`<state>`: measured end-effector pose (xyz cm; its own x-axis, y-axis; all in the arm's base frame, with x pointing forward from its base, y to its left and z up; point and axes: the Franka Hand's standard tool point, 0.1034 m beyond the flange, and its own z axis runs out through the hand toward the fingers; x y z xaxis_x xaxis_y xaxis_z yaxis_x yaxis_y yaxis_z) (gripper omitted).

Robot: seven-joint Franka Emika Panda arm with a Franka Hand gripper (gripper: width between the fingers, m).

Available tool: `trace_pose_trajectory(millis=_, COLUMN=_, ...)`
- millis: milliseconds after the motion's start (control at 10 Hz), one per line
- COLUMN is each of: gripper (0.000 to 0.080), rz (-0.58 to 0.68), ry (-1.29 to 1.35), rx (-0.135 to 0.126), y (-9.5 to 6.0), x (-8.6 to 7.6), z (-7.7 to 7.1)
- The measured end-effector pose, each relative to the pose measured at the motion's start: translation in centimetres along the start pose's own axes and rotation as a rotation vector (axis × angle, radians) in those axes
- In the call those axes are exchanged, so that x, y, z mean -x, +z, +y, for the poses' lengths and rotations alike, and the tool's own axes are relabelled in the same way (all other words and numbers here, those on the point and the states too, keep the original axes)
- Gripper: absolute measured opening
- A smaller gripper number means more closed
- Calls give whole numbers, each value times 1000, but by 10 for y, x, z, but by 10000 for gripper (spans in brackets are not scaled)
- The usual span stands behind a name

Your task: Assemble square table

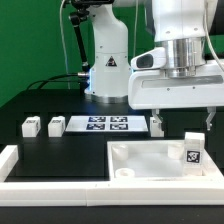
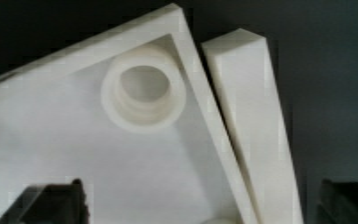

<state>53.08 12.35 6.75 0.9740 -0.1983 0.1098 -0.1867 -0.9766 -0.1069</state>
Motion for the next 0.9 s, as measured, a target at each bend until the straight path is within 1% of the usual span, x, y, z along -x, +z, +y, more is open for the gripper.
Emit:
trace_pose_trajectory(millis=100, gripper=648, rz=-2, ry=-50, rx=2, y=1, x=2, z=1)
trace_pose_trajectory(millis=200, gripper=648, rz=-22, ry=-69, rx=8, y=6, x=15, z=2)
trace_pose_trajectory(millis=300, gripper=648, rz=-47, ry=-158, rx=20, y=11, x=31, z=10)
trace_pose_trajectory(millis=500, gripper=648, rz=-108, ry=-318, rx=42, y=14, x=69, z=33)
trace_pose_trajectory(millis=600, gripper=648, rz=-114, ry=-356, rx=45, y=15, x=78, z=38)
trace_pose_trajectory(millis=700, gripper=648, rz=-81, ry=-404, rx=59, y=17, x=85, z=37)
trace_pose_trajectory(millis=900, gripper=648, rz=-98, ry=-395, rx=58, y=17, x=83, z=37)
